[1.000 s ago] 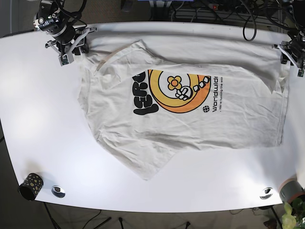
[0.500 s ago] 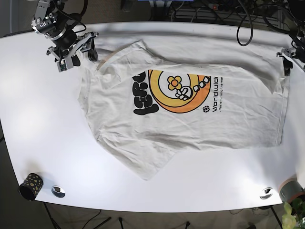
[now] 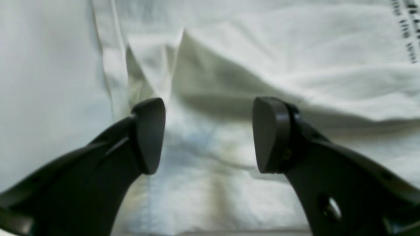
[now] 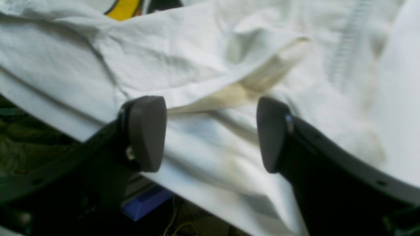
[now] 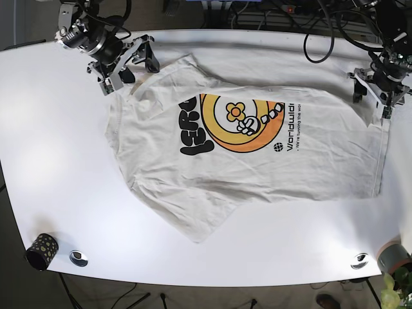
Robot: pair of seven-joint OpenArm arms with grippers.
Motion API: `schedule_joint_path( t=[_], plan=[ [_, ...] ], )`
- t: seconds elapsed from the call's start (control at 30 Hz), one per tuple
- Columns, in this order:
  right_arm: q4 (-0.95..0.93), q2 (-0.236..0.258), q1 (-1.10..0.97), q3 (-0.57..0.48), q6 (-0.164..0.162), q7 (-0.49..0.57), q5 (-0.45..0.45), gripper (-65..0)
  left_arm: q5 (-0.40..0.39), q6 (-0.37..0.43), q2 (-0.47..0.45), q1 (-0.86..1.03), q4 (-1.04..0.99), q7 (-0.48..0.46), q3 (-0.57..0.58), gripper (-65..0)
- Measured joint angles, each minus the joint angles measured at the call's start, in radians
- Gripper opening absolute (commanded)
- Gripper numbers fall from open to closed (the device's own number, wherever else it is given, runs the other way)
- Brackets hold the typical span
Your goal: Fold the T-shirt properly
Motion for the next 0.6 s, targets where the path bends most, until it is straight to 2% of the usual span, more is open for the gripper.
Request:
schedule_joint_path(
  t=[0.23,0.37,0.6],
  plan=[
    [-0.015,0.002,0.022,-0.060,-0.004,-0.003,0.003,-24.1,-0.001,-0.001,-0.014,-0.008,-0.076,-0.002,0.008,-26.0],
    [-0.034,0.002,0.044,-0.069,-0.015,-0.006,-0.008,-24.1,0.002,0.002,-0.027,-0.038,-0.099,0.000,0.010,-26.0],
    [-0.072,0.001,0.083,-0.083,-0.012,-0.010,-0.007,-24.1,-0.005,-0.002,-0.028,-0.062,-0.084,0.001,-0.017,-26.0]
  ],
)
